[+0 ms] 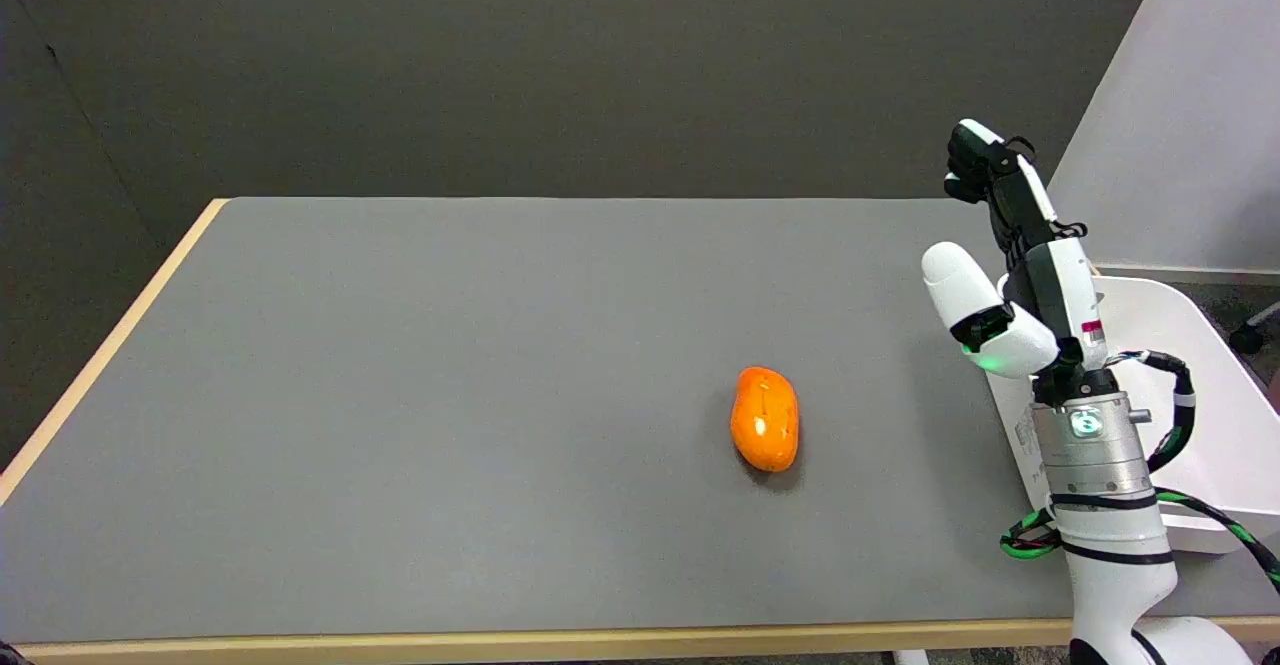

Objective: Pick up mango.

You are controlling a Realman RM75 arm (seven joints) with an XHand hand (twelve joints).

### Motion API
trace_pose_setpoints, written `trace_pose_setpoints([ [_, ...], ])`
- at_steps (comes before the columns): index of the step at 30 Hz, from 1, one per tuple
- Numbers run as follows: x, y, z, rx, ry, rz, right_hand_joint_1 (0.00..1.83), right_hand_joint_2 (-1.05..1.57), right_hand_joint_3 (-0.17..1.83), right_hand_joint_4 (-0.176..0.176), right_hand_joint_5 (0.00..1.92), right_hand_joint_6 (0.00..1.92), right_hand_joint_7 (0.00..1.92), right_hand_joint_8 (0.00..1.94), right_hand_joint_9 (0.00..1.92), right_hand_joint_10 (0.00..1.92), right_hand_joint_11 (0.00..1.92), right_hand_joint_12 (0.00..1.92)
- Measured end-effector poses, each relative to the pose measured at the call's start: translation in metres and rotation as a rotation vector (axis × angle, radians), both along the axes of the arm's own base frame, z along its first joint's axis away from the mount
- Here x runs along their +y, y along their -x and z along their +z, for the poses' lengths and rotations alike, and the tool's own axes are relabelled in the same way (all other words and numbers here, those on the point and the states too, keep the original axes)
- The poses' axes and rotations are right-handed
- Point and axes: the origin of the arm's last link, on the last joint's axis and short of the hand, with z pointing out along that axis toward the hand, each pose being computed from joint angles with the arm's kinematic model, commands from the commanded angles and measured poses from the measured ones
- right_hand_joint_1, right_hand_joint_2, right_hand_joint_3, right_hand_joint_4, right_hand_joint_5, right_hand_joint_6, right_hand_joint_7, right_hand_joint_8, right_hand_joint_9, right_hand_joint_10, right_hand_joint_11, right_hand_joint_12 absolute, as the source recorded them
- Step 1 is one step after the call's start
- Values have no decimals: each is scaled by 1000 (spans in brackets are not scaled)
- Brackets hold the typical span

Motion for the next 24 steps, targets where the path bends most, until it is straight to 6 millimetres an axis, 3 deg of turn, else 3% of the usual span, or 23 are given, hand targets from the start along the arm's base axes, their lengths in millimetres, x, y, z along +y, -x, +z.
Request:
trace_pose_setpoints([
  [12,-11,-3,0,61,-3,-9,464,595,944,-7,192,446,244,416,94,725,-1,1106],
  [24,-28,4,-23,158,-131,-58,515,629,814,-35,228,429,313,412,128,853,12,1259],
])
